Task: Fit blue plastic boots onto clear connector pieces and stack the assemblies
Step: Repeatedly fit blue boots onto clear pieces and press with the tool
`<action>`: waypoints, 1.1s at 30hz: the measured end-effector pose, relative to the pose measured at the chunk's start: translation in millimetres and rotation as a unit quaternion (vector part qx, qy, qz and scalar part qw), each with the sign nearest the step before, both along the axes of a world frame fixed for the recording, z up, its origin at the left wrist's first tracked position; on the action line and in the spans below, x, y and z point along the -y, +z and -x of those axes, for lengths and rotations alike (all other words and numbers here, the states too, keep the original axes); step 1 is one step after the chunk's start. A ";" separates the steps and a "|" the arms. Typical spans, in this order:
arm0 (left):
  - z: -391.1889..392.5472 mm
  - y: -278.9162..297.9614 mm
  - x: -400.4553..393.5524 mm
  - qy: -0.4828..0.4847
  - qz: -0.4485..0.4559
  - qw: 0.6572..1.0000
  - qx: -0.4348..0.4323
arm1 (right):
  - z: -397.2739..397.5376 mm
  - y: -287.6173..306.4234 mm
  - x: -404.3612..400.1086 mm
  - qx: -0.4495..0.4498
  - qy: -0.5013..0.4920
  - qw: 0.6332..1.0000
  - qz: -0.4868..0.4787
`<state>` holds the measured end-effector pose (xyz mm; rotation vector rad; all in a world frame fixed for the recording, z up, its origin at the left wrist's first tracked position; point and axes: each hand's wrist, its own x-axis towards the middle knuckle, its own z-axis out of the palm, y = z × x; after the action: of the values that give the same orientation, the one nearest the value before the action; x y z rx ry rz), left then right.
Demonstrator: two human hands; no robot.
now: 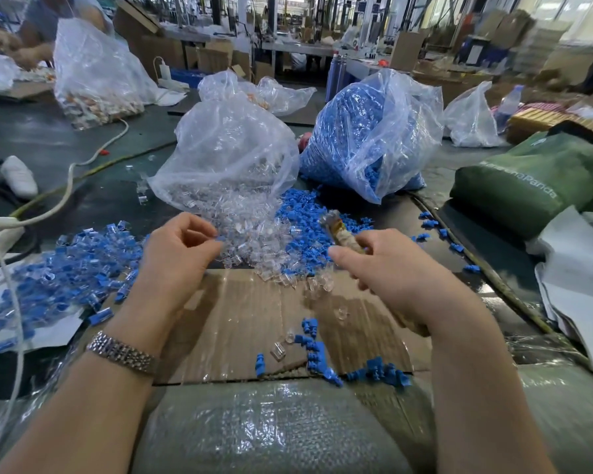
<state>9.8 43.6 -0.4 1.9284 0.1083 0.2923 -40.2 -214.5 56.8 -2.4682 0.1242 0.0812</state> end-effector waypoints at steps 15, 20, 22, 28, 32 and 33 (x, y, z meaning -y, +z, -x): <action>17.4 10.1 13.3 -0.228 -0.170 0.959 0.010 | -7.4 -32.0 9.5 -0.007 -0.063 0.976 0.209; 20.8 10.3 12.7 -0.385 -0.150 0.907 -0.078 | 4.9 -18.7 -0.6 0.003 0.093 0.994 0.065; 21.1 9.4 14.0 -0.410 -0.165 0.893 -0.084 | 7.7 -20.1 -4.3 -0.027 0.141 0.988 0.065; 24.3 6.4 18.9 -0.459 -0.172 0.868 -0.081 | 7.6 -25.1 -11.1 -0.031 0.167 0.981 0.090; 24.5 4.4 21.9 -0.465 -0.201 0.860 -0.068 | 8.0 -27.6 -15.7 -0.010 0.175 0.976 0.133; 24.6 4.2 22.3 -0.466 -0.202 0.859 -0.069 | 7.9 -27.9 -16.0 -0.010 0.179 0.975 0.131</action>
<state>-14.8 21.2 3.8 2.1690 -0.8416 -0.5159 -48.0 -198.5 28.9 -2.7259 -0.3234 0.2585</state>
